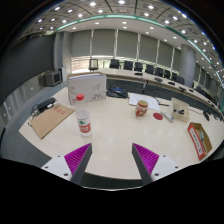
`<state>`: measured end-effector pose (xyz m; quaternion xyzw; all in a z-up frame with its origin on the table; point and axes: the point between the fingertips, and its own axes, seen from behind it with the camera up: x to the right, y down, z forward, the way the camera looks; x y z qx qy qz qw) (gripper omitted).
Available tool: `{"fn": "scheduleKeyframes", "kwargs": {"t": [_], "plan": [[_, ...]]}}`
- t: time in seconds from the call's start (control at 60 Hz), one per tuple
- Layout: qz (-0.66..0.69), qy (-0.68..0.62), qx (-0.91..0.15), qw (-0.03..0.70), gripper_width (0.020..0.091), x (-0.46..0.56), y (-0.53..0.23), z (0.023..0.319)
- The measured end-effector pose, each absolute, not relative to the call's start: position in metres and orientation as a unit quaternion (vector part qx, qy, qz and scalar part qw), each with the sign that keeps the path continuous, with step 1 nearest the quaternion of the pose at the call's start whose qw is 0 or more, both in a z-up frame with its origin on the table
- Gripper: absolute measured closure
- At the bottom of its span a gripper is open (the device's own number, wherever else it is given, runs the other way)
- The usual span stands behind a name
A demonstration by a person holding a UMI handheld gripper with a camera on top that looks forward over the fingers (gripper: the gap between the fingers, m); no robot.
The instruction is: Pour water
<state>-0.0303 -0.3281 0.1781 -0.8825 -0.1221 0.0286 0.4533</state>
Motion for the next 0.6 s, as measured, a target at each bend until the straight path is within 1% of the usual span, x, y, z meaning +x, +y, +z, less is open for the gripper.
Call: {"fn": "scheduleKeyframes", "kwargs": {"t": [0.1, 0.217, 0.417, 0.6], "plan": [[0.054, -0.139, -0.880, 0.452, 0.0244, -0.084, -0.326, 0.159], [0.071, -0.143, -0.871, 0.466, 0.0248, -0.132, -0.305, 0.141], [0.068, -0.127, -0.846, 0.514, 0.0243, -0.182, -0.223, 0.117], [0.058, -0.100, -0.833, 0.541, 0.0254, -0.208, -0.155, 0.086]]}}
